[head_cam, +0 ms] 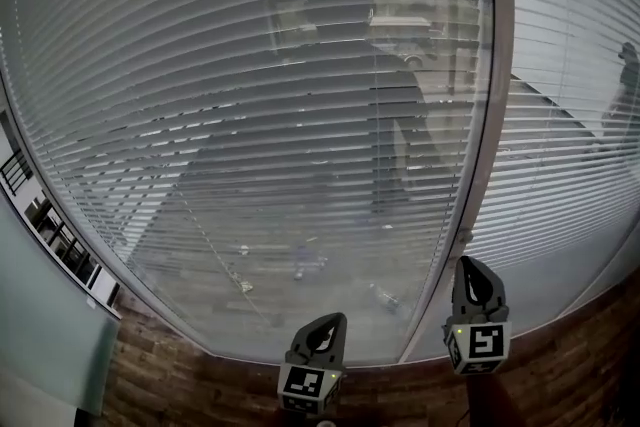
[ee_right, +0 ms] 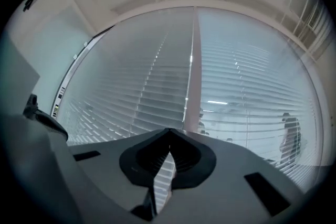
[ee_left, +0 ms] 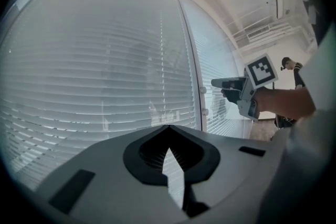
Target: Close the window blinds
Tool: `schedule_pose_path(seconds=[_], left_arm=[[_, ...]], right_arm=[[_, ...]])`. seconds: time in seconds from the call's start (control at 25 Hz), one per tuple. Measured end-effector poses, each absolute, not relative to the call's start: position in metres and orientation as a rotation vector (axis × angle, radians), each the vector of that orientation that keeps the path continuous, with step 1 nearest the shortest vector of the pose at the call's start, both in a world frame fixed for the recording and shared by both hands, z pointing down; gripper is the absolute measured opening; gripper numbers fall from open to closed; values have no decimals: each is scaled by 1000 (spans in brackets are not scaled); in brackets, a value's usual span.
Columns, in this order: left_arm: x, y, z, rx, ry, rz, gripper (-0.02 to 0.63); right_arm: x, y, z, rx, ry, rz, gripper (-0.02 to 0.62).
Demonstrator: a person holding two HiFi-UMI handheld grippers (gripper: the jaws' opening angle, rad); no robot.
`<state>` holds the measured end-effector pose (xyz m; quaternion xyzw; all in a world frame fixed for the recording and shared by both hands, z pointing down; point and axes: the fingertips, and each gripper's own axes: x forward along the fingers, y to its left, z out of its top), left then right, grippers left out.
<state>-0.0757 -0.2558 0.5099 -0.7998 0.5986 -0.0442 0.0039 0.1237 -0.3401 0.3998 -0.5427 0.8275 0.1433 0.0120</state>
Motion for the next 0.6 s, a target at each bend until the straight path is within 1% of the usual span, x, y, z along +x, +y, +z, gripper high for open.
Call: schedule_pose_path(seconds=[0.08,0.24,0.6], left_arm=[[-81,-242,500,-2473,1905,-143,-2],[-82,-248,476,-2396,1987,-99,-2],[-94,-228,475,-2344,2105,-92,-2]], right_arm=[[112,-319,399,-1659,2609,451,3],[98,-317,404,-1583,2666,388,3],[69,-290,447,-1522,2752,252,3]])
